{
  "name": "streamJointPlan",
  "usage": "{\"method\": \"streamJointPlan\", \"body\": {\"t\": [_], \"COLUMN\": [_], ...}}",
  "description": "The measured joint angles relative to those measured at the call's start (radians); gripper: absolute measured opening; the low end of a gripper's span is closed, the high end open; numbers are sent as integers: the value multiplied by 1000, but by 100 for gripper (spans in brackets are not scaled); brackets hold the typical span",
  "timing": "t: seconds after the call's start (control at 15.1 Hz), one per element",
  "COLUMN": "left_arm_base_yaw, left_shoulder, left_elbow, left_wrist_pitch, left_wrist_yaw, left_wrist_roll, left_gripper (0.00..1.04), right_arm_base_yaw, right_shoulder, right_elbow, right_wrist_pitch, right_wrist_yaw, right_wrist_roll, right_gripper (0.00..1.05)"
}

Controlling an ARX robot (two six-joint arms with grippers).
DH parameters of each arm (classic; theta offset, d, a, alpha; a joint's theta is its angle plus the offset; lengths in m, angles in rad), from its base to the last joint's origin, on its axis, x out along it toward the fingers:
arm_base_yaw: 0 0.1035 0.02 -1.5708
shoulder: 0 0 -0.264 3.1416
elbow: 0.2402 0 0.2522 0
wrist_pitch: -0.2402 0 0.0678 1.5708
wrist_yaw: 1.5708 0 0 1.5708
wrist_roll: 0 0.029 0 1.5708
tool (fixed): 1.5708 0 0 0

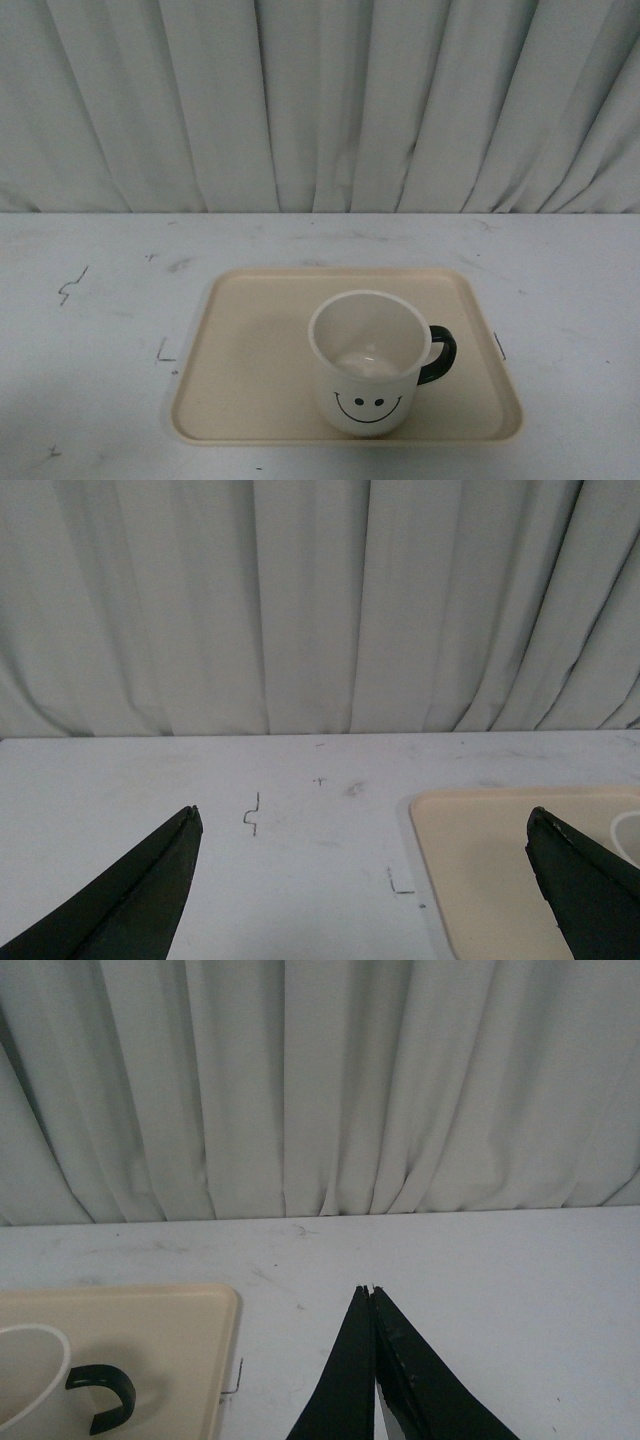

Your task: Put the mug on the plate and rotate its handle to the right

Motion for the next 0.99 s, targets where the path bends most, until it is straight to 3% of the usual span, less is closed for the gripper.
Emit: {"method": "streamJointPlan", "body": {"t": [0.66, 0.99], "left_arm_base_yaw": [0, 0], "left_shoulder": [0, 0], "left_elbow": [0, 0], "left_wrist_pitch": [0, 0], "left_wrist_yaw": [0, 0], "left_wrist_roll": [0, 0], "left_gripper": [98, 98], "right_arm_base_yaw": [0, 0], "right_shoulder": [-385, -421], "right_elbow": [-7, -7], "right_wrist_pitch": [-356, -396], "right_wrist_yaw": [0, 0], "right_wrist_roll": [0, 0], "right_gripper": [2, 2]}}
